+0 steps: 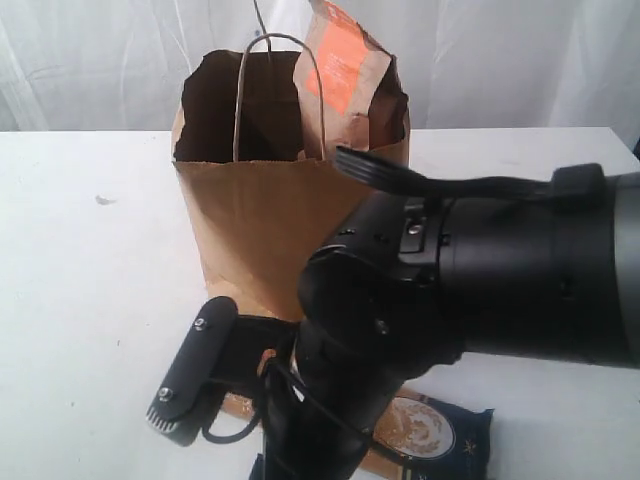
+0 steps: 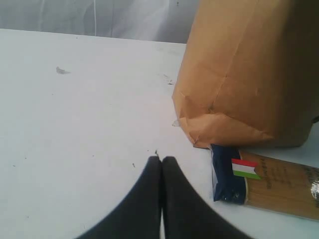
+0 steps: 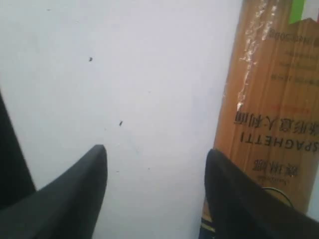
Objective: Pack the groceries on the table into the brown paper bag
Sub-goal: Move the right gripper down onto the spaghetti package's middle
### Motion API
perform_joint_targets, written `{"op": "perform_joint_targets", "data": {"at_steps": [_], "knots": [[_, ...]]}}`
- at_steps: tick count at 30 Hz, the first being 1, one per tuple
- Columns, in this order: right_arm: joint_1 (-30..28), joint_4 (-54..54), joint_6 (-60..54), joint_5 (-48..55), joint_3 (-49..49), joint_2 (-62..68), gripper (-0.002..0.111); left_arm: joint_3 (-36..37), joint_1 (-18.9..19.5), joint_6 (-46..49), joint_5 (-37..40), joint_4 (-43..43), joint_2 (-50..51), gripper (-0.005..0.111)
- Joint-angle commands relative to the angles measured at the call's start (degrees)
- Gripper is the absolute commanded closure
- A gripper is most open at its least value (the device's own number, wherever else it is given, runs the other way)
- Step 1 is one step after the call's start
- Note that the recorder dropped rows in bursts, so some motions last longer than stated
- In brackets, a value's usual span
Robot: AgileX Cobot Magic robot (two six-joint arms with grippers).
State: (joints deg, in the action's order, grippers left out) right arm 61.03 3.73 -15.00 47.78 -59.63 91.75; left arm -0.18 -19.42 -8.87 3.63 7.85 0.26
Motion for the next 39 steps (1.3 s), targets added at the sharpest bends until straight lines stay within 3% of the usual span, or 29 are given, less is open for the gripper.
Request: {"op": "perform_joint_targets", "data": {"at_steps": [1, 6, 13, 28, 39], "knots": [[-4.5, -1.0, 1.2, -1.6, 3.2, -0.2, 0.053, 0.2, 0.0, -0.1, -0.2, 0.6, -0.3, 0.107], [-9.1, -0.8, -0.2, -2.2, 6.6, -0.2, 0.047, 0.2, 0.0, -0.1, -0.2, 0.6, -0.3, 0.107], [-9.6, -2.9, -0.8, -3.6, 9.4, -0.2, 0.031, 0.2, 0.0, -0.1, -0.2, 0.6, -0.3, 0.107], [-17.8, -5.1, -5.5, -9.1, 12.4, -0.2, 0.031, 0.2, 0.0, -0.1, -0.2, 0.6, -0.3, 0.107], [-18.4, -0.7, -10.7, -9.0, 12.4, 5.3, 0.032, 0.2, 0.0, -0.1, -0.2, 0.6, -0.3, 0.107]]}}
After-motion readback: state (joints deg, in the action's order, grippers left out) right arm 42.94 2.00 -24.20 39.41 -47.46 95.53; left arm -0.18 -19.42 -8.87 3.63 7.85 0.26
